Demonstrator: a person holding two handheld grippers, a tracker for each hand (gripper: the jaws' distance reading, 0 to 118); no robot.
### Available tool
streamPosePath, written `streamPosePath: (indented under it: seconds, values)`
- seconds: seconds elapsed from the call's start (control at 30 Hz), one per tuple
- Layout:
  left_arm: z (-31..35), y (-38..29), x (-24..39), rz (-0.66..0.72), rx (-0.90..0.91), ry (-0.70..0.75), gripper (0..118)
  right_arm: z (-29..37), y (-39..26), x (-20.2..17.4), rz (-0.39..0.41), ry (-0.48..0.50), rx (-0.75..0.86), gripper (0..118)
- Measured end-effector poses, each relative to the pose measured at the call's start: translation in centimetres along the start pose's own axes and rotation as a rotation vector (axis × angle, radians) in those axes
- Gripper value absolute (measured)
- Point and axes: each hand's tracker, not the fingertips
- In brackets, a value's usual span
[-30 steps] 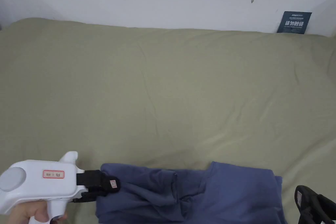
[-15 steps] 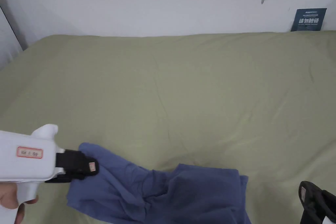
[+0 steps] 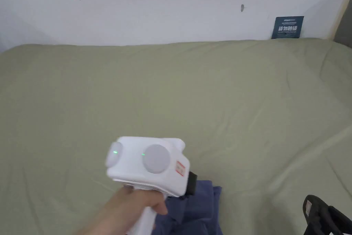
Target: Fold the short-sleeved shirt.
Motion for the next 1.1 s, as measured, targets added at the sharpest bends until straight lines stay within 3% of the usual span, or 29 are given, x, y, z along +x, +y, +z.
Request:
streamPosePath:
  seconds: [0.03,0.07,0.1,0.17,0.27,0.37,0.43,0.47,0.5,0.53,0.6,0.73,0.8,0.87,1.03,1.1]
  values:
    - [-1.9,0.1,1.2,-0.032,-0.015,0.036,45,0.1,-0.1,0.3,-0.009,-0.009,-0.001,2]
    - [-3.7,0.1,2.0,-0.059,-0.019,0.034,87,0.3,-0.1,0.7,-0.018,-0.017,-0.002,2]
    - [-5.0,0.0,2.1,-0.060,-0.039,-0.043,118,0.4,-0.1,1.0,-0.028,-0.026,-0.004,2]
    - [-6.0,-0.8,2.4,-0.007,-0.110,-0.103,114,0.7,-0.1,1.5,-0.038,-0.034,-0.013,2]
    - [-3.9,-0.6,0.8,0.094,-0.052,-0.211,112,0.9,0.0,2.1,-0.042,-0.050,-0.010,2]
    - [0.4,-1.6,-2.6,0.108,0.064,-0.270,107,0.3,0.1,2.1,-0.043,-0.046,-0.025,2]
    - [2.0,-2.2,-5.2,0.125,0.108,-0.309,94,-0.2,0.1,1.8,-0.046,-0.032,-0.034,2]
    - [2.1,-2.5,-6.5,0.152,0.108,-0.338,76,-0.5,0.0,1.6,-0.046,-0.022,-0.040,2]
    - [1.8,-2.7,-7.4,0.157,0.085,-0.346,31,-0.8,-0.1,1.4,-0.040,-0.011,-0.046,2]
    - [0.8,-2.9,-7.9,0.178,0.101,-0.352,0,-1.2,-0.1,1.1,-0.032,-0.007,-0.055,2]
    - [-1.2,-3.0,-8.6,0.184,0.071,-0.374,0,-1.8,-0.3,0.5,-0.016,0.009,-0.075,2]
    - [-7.3,-4.6,-7.6,0.292,-0.021,-0.639,0,-2.1,-0.6,-0.4,-0.008,0.031,-0.116,2]
    - [-9.8,-5.7,-6.4,0.312,-0.081,-0.584,0,-2.3,-0.9,-0.8,0.018,0.032,-0.140,2]
    - [-10.9,-7.0,-6.0,0.231,-0.097,-0.518,0,-2.4,-1.1,-0.9,0.031,0.054,-0.166,2]
    - [-8.1,-6.7,-6.9,0.232,-0.028,-0.521,0,-4.2,-1.7,-2.1,0.059,0.114,-0.255,2]
    - [-5.7,-5.9,-7.7,0.218,-0.013,-0.508,0,-5.2,-1.4,-3.0,0.045,0.189,-0.281,2]
